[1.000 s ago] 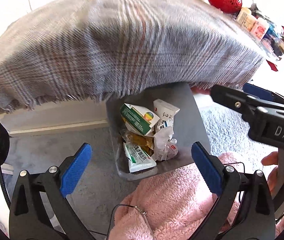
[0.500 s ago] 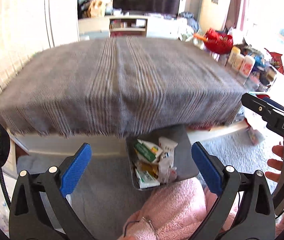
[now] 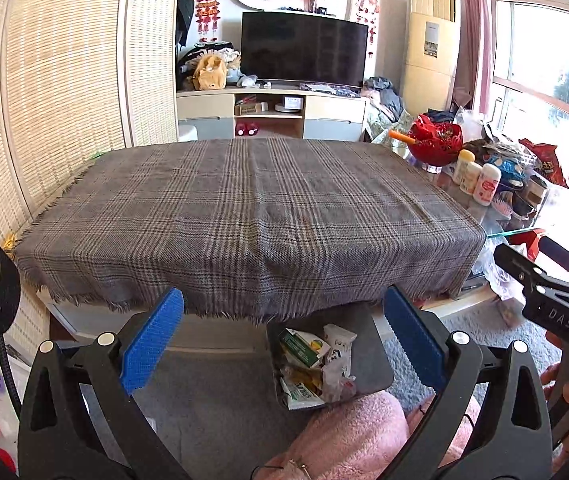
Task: Collect trash
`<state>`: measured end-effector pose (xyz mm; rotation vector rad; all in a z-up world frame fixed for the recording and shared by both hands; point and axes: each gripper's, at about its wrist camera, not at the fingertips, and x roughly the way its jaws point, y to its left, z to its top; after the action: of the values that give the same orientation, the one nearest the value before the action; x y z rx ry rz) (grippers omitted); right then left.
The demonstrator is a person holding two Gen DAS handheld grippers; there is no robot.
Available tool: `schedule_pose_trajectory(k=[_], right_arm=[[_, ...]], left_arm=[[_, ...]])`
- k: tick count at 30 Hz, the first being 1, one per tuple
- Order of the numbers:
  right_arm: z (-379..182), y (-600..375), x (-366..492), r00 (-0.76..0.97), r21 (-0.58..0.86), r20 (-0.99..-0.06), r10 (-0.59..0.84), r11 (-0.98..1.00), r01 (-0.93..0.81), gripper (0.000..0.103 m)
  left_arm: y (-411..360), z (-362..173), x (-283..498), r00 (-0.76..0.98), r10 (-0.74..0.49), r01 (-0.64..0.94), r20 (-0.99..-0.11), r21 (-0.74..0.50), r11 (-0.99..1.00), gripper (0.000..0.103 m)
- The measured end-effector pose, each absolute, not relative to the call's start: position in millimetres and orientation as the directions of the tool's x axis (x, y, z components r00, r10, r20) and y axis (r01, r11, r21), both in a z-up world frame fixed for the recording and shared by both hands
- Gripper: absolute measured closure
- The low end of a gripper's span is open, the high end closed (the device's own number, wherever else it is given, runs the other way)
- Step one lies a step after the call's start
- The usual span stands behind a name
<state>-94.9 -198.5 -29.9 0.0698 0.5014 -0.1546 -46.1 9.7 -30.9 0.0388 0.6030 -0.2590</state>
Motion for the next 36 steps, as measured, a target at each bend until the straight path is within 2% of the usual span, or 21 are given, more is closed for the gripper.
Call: schedule_pose_trajectory(k=[9,36], right_arm=[[-34,-195,-96,0.864,0.049,-0.491,-0.111,0.987,0.155,0.003],[-37,-187,-96,0.854,0.044,-0.513,-0.092,0.990,0.134,0.003]], left_arm=[[13,-33,-48,0.799,-0.193,0.232,-0.570,-0.004,0.973,0.008],[22,-33,-48,0.807,-0.186,0.211,-0.561,-0.021,0.977,0.008]])
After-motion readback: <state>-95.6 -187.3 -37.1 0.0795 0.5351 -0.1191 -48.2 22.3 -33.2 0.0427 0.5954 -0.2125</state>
